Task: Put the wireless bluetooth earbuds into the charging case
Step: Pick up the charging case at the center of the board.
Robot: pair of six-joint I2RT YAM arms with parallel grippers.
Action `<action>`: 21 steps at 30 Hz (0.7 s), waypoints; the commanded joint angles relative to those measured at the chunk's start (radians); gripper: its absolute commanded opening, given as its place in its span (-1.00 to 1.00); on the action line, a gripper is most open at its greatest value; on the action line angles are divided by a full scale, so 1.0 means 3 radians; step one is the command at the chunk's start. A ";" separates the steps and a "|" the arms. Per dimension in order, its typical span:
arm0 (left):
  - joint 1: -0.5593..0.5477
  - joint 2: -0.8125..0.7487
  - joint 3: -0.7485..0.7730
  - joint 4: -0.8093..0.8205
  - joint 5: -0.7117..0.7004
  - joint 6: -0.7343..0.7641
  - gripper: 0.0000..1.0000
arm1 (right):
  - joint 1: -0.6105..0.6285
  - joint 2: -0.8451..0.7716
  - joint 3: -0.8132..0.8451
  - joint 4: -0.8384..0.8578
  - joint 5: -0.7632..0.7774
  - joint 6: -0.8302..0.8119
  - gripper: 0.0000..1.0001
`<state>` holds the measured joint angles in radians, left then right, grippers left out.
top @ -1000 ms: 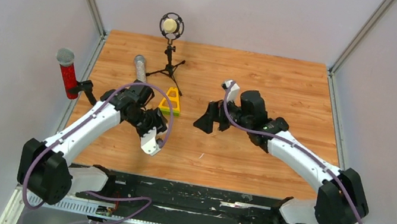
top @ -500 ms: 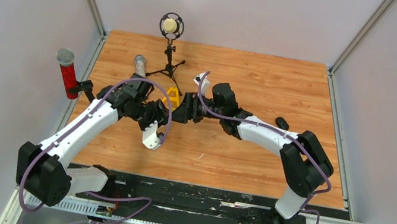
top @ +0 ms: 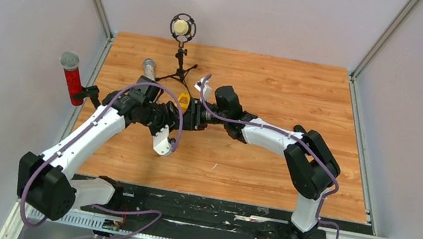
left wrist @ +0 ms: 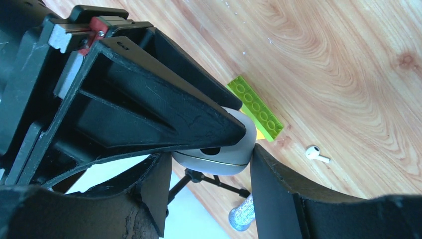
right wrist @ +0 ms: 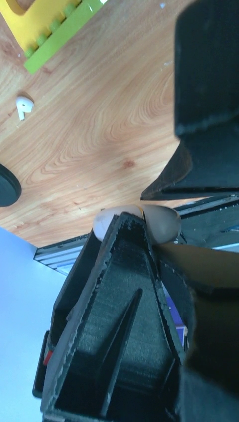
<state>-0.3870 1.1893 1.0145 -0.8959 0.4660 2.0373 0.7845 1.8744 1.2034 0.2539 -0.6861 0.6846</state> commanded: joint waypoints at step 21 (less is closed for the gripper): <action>-0.0025 -0.0407 -0.0051 0.0014 0.0469 0.0246 0.99 | -0.0108 -0.0194 0.0127 0.0185 -0.0005 -0.0320 -1.00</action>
<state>-0.3836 1.1088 1.0077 -0.9089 0.4911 2.0373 0.7677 1.8759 1.2293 0.2588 -0.7235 0.6670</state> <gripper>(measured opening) 0.984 0.305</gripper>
